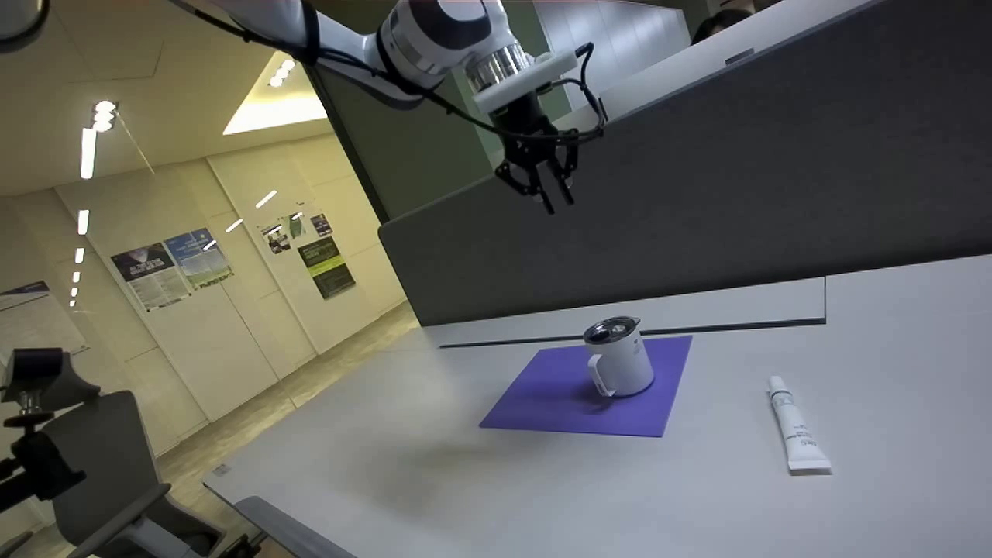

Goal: Open then close the sliding lid on the travel mug

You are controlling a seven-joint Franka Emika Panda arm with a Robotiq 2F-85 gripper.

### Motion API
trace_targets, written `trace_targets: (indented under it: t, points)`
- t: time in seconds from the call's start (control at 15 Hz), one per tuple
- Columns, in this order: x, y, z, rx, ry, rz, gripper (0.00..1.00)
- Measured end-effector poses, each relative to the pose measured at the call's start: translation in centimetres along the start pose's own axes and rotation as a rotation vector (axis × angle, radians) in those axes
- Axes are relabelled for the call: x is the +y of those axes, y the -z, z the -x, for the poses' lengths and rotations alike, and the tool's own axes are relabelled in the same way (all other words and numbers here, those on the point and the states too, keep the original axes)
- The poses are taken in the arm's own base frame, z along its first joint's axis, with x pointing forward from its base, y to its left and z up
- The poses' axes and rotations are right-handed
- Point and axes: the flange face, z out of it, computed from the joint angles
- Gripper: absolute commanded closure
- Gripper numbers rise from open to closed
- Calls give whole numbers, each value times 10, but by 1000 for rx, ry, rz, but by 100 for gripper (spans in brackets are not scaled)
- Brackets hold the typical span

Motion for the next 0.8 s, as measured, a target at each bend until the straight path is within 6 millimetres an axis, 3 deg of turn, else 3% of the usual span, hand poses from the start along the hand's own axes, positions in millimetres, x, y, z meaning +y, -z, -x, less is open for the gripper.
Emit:
trace_targets:
  t: [0.13, 0.33, 0.8]
  points:
    - [2, 16, 2, 5, -3, 16, 23]
    - [4, 18, 5, 1, -8, 18, 3]
    - [6, 11, 10, -19, -5, -1, 0]
